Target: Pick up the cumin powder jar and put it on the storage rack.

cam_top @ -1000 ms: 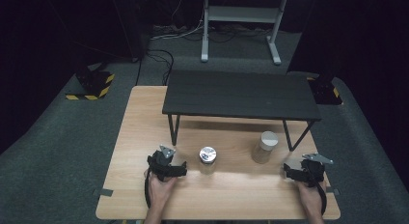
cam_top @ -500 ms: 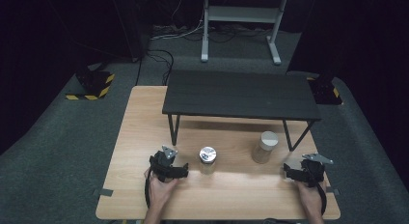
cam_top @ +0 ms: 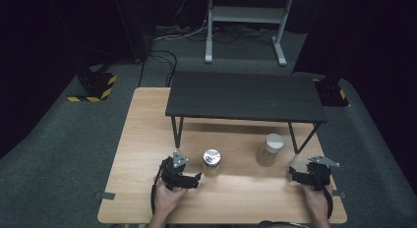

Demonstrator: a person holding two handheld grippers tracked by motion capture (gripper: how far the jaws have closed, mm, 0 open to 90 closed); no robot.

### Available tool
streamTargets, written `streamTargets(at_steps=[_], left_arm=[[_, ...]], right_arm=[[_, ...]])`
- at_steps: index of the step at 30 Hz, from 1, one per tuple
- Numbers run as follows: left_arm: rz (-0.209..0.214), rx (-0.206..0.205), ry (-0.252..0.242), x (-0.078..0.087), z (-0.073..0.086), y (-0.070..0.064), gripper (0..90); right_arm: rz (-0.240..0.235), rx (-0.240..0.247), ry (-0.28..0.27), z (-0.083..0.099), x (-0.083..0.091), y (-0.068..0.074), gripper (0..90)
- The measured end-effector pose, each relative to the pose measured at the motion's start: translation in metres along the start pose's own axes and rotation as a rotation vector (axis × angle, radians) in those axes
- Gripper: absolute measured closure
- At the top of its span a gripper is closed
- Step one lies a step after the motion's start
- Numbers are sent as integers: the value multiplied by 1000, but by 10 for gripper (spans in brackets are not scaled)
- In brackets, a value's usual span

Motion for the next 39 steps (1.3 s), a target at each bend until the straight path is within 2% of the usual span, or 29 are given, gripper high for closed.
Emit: streamTargets(at_steps=[4, 7, 9, 17, 32, 33, 34, 35, 39], left_arm=[[23, -28, 1, -1, -2, -9, 10], [25, -66, 10, -3, -4, -17, 11], [30, -76, 12, -3, -5, -19, 11], [54, -102, 16, -9, -10, -30, 13], [51, -142, 20, -29, -25, -44, 29], [74, 85, -145, -42, -13, -59, 30], [49, -137, 20, -32, -27, -45, 34], [44, -128, -1, -35, -26, -46, 35], [32, -124, -9, -39, -29, -49, 47]], right_arm=[[-1, 0, 0, 0, 0, 0, 57], [0, 0, 0, 0, 0, 0, 57], [0, 1, 0, 0, 0, 0, 57], [-1, 1, 0, 0, 0, 0, 57], [-1, 1, 0, 0, 0, 0, 57], [-1, 1, 0, 0, 0, 0, 57], [-1, 1, 0, 0, 0, 0, 57], [-1, 1, 0, 0, 0, 0, 57], [-1, 1, 0, 0, 0, 0, 57]])
Point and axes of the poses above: each handheld gripper's, and its own axes: x roughly backward along the jaws, z roughly out of its underside, y roughly to its left, the point moved 8 cm from there along -x, roughly forward along the jaws, and after that the axes turned 8 degrees about x, right-handed, at the moved point
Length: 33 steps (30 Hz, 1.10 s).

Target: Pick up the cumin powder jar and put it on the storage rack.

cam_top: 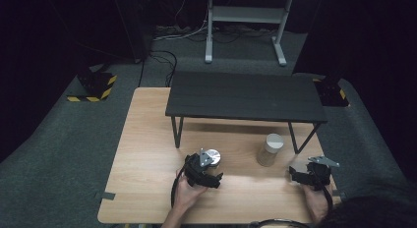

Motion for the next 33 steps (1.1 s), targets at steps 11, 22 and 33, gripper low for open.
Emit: streamTargets(at_steps=[11, 22, 33], left_arm=[[3, 14, 12, -8, -8, 3, 100], [26, 330, -216, -32, 7, -20, 185], [36, 331, -219, -35, 10, -19, 280]], right_arm=[[0, 0, 0, 0, 0, 0, 57], [0, 0, -1, 0, 0, 0, 58], [2, -1, -1, 0, 0, 0, 62]])
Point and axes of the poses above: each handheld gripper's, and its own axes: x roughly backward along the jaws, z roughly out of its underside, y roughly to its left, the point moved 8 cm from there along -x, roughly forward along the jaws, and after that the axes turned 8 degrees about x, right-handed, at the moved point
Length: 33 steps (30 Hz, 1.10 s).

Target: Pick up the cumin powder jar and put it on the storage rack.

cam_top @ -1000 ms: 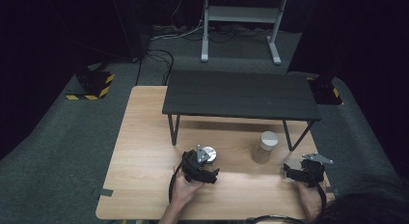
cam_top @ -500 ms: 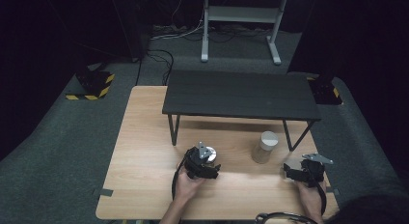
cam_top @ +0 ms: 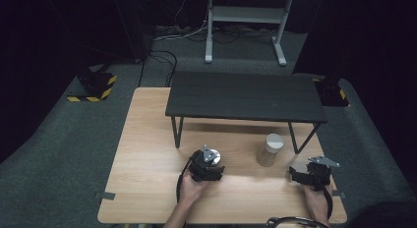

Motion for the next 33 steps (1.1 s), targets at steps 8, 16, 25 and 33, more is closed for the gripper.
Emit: streamTargets(at_steps=[8, 16, 25, 33], left_arm=[[8, 12, -15, 0, 2, 1, 305], [15, 12, -31, 0, 4, 2, 307], [24, 8, -35, 0, 5, 3, 307], [12, 6, -39, 0, 6, 2, 309]], right_arm=[[0, 0, 0, 0, 0, 0, 62], [0, 0, 0, 0, 0, 0, 62], [0, -1, 0, 0, 0, 0, 63], [0, 0, 0, 0, 0, 0, 62]])
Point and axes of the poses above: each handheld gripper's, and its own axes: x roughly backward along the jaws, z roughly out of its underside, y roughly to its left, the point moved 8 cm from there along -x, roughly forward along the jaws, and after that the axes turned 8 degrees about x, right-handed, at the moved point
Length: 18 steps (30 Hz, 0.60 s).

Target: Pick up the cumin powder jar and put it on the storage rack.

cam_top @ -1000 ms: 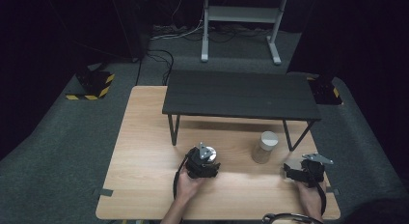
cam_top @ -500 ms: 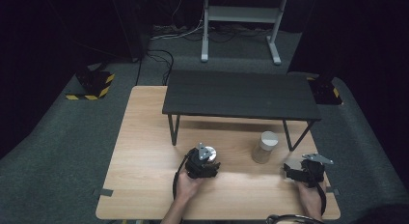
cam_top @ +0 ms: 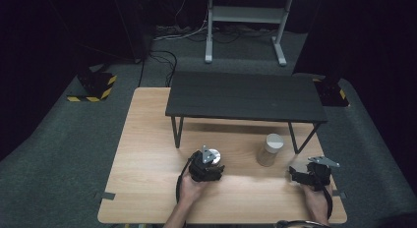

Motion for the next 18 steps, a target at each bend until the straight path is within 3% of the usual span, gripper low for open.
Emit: streamTargets(at_steps=[15, 16, 18], left_arm=[[-37, -3, 14, -1, -3, -5, 312], [-58, -315, 268, 13, -29, 10, 312], [-67, -314, 275, 14, -30, 9, 312]], right_arm=[[0, -1, 1, 0, 0, 0, 63], [0, -1, 0, 0, 0, 0, 63], [0, -1, 1, 0, 0, 0, 63]])
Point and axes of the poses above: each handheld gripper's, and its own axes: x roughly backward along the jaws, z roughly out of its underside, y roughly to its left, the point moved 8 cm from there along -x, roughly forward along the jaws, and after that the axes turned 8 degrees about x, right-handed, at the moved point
